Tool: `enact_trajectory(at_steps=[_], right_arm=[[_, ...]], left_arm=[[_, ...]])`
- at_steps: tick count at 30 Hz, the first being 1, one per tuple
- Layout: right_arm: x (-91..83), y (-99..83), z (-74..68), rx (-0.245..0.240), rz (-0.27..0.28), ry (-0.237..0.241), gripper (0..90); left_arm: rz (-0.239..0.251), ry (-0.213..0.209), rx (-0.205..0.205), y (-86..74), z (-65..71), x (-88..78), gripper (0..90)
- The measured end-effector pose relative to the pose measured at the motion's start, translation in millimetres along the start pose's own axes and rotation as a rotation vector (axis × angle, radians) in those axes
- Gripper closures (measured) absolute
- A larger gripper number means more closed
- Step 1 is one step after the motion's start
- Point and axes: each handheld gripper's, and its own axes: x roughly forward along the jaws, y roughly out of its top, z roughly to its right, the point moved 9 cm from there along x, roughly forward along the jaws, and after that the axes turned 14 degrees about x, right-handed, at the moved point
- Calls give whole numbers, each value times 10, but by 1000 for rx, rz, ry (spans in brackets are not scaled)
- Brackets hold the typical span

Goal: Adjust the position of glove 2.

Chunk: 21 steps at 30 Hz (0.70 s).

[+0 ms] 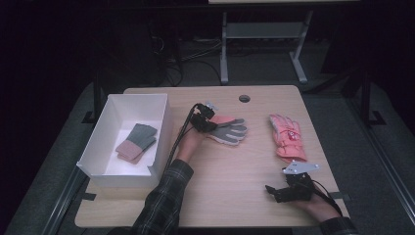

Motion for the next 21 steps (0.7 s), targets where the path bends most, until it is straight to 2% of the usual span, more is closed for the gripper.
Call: enact_trajectory(at_steps=[13,17,21], right_arm=[[0,0,2,-2,0,-1,66],[0,0,1,-1,0,-1,66],[0,0,1,-1,0,0,66]], left_arm=[[16,-113,60,-66,502,-146,897],[21,-118,71,-44,541,-173,896],[38,-90,62,38,423,-241,896]])
